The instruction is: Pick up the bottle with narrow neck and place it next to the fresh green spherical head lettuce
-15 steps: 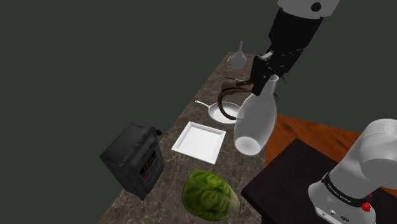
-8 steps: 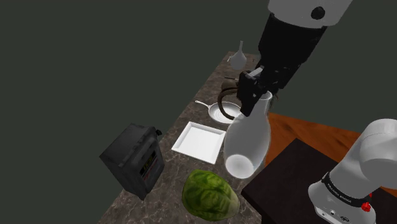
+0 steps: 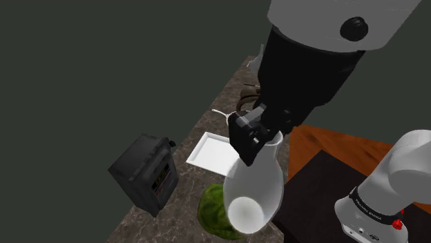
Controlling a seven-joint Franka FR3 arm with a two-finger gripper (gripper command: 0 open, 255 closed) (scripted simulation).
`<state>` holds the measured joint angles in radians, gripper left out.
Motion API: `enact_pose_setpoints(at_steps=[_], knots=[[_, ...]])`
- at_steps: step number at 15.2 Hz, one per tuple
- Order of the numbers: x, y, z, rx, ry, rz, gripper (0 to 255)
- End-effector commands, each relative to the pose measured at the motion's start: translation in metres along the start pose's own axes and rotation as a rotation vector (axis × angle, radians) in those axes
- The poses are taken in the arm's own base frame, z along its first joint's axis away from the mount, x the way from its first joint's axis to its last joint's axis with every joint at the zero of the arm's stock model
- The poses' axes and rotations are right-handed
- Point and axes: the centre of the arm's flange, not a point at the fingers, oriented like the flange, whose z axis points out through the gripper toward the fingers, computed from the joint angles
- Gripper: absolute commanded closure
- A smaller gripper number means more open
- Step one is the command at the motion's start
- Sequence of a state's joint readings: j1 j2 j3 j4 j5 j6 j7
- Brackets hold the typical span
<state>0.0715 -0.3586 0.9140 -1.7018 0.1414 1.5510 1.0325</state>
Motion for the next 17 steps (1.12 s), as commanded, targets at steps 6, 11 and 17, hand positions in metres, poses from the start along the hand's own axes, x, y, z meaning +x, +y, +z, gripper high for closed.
enact_pose_setpoints(at_steps=[6,11,17], knots=[[-0.028,-0.046,0.012,0.003,0.000,0.002,255],[-0.032,-0.047,0.038,0.003,0.000,0.002,255],[-0.037,-0.047,0.069,0.003,0.000,0.002,255]])
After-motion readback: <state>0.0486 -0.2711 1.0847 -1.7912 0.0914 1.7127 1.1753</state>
